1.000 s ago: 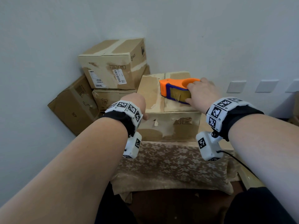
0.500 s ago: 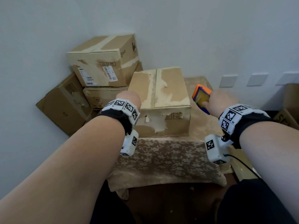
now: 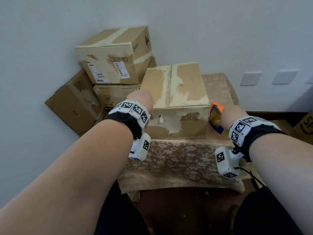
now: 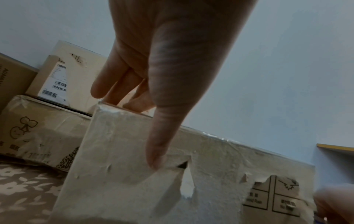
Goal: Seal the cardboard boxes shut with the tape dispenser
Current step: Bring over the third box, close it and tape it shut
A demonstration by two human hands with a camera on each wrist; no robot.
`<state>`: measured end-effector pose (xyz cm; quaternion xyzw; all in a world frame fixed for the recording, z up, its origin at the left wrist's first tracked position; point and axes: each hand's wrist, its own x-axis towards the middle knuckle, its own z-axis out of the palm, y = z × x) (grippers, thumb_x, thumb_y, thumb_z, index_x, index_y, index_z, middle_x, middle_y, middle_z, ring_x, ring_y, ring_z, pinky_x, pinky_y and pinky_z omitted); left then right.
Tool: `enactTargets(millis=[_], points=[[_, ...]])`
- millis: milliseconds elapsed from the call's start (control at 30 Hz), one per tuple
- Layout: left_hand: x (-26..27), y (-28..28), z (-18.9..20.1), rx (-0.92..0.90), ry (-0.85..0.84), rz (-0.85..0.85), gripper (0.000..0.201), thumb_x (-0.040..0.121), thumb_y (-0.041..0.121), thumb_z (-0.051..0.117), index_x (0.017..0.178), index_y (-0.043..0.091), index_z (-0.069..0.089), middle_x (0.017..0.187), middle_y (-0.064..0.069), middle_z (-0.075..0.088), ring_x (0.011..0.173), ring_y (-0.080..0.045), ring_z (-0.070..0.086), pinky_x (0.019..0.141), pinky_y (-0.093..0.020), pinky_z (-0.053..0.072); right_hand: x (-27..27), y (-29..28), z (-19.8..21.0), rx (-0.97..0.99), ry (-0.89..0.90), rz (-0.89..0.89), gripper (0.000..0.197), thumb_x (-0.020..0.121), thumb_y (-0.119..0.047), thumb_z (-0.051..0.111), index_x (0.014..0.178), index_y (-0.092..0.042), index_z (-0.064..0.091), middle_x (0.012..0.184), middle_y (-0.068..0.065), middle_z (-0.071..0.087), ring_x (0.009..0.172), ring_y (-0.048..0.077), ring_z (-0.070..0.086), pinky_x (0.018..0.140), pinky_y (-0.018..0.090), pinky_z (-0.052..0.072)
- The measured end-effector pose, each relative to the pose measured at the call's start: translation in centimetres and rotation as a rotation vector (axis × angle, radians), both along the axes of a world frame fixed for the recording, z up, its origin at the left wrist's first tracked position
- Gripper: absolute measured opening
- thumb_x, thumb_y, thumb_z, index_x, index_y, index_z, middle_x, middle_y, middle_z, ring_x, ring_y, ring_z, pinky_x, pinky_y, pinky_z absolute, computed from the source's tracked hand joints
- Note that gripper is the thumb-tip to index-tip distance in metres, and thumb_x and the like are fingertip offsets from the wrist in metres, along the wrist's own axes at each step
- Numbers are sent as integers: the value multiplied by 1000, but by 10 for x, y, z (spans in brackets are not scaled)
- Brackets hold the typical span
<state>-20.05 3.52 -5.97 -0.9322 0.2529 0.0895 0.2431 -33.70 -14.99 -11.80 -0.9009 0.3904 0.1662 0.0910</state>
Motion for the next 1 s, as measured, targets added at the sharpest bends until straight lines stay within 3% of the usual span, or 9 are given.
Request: enactTargets(millis=[33, 100, 167, 267, 400, 500, 567, 833, 1000], points=[[1, 2, -2, -53, 7, -9, 40, 81, 48, 69, 85, 9, 60, 87, -4, 64, 84, -22, 64, 68, -30, 49, 1, -3, -1, 35, -26, 10, 26, 102, -25, 42, 118, -6, 48, 85, 17, 50, 97, 32, 58, 70, 24, 43], [2, 10, -9, -147, -15, -13, 40, 77, 46, 72, 77, 9, 57, 77, -4, 60, 75, -22, 61, 64, -31, 49, 0, -3, -2, 77, 21, 83, 26, 101, -14, 44, 115, 5, 56, 72, 16, 40, 68, 24, 47, 54, 11, 38], [2, 16, -12, -250, -29, 0, 42, 75, 45, 75, 72, 9, 55, 70, -2, 54, 62, -18, 54, 59, -30, 45, 0, 0, -3, 52, 15, 98, 21, 98, -17, 50, 80, -5, 51, 66, 9, 37, 60, 20, 41, 50, 16, 37], [2, 22, -14, -365, -3, 15, 41, 76, 44, 74, 70, 9, 54, 72, -2, 56, 58, -13, 50, 55, -27, 40, -7, 8, 3, -24, -110, 73, 25, 99, -18, 44, 94, -2, 62, 79, 10, 59, 78, 26, 55, 66, 30, 42], [3, 32, -25, -546, 89, 90, 58, 74, 45, 75, 114, 8, 55, 101, -6, 62, 81, -19, 52, 66, -29, 41, -5, 14, 11, 168, -493, -11, 43, 104, -24, 22, 106, -3, 59, 103, 21, 64, 93, 35, 61, 85, 37, 49], [4, 37, -27, -669, 110, 94, 70, 72, 46, 76, 127, 10, 50, 117, -7, 60, 90, -20, 50, 72, -29, 39, -5, 21, 19, 527, -611, -153, 56, 102, -46, 19, 126, -5, 48, 109, 21, 58, 96, 37, 63, 91, 48, 51], [3, 41, -22, -700, 107, 89, 73, 73, 47, 75, 131, 11, 50, 123, -7, 59, 101, -23, 55, 75, -29, 39, -5, 22, 24, 576, -591, -153, 65, 101, -51, 19, 139, -2, 41, 122, 25, 56, 105, 37, 60, 94, 48, 50], [-10, 55, 33, -893, 25, 89, 55, 85, 49, 62, 123, 9, 60, 125, -10, 61, 112, -26, 57, 89, -33, 44, -11, 23, 61, 395, -789, -39, 65, 95, -52, 34, 107, 4, 64, 106, 25, 66, 101, 36, 62, 91, 42, 46], [-21, 58, 64, -1036, -9, 77, 56, 88, 45, 60, 135, 16, 52, 137, -4, 54, 121, -23, 53, 97, -34, 43, -21, 21, 89, 339, -908, 7, 42, 96, -42, 41, 91, -9, 66, 91, 11, 66, 99, 30, 60, 87, 35, 44]])
